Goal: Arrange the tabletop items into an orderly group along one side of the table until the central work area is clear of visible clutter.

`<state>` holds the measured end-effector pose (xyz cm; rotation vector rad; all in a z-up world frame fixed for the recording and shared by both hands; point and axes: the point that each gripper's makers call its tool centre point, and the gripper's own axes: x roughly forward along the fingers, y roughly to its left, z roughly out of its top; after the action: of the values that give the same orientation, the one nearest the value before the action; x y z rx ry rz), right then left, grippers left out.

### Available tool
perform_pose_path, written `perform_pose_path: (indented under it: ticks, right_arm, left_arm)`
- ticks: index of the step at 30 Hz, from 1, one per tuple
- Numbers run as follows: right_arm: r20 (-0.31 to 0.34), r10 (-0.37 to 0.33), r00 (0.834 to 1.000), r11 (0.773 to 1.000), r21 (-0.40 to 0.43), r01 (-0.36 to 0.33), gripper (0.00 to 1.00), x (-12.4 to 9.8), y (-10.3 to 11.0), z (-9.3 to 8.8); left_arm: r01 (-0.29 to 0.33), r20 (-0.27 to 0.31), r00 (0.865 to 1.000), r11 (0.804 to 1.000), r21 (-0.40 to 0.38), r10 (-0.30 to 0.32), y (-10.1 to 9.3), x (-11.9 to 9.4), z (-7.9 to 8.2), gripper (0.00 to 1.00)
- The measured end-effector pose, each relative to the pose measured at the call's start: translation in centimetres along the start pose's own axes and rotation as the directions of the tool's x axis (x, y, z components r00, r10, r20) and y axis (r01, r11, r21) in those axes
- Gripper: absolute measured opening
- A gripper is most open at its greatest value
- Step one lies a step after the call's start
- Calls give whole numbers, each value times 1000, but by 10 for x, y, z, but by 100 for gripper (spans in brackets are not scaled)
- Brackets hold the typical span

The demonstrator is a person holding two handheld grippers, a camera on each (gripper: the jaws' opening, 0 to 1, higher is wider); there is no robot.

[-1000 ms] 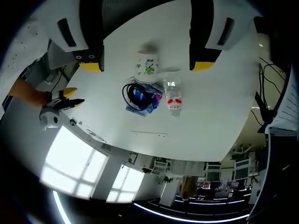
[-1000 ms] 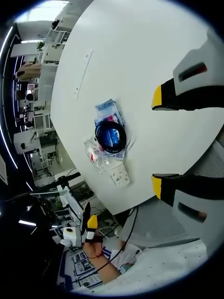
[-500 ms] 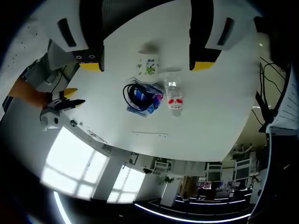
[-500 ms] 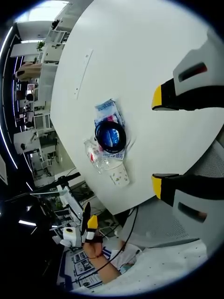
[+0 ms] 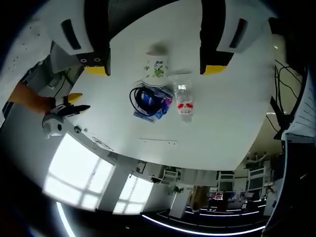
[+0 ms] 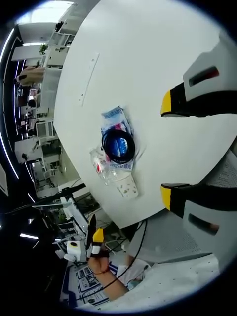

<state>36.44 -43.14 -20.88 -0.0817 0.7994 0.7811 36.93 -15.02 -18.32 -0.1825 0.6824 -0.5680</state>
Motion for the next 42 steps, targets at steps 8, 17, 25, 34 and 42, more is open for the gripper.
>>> perform_pose_path:
  ticks: [8,17,25,34,42]
  right_arm:
    - [0,5,1000,1000,-9,-5,52,4,-2,8]
    - [2,6,1000,1000,-23,-6,52,9,-6,17]
    - [0,9,1000,999,-38,-9,51,15,-7,26]
    - [0,4,1000,999,-48,-4,51,24,-10,35]
    - [1,-5,1000,999,-48,5,50,32,-16,42]
  left_arm:
    - [3,3,1000,1000,1,-3,0,3,5,75]
    - [6,13,1000,1000,13,-7,0,8,16,73]
    - [19,24,1000,1000,21,-20,-3,16,26,72]
    - [37,27,999,999,31,-37,-6,28,37,71]
    - [51,22,998,998,46,-52,-8,41,45,71]
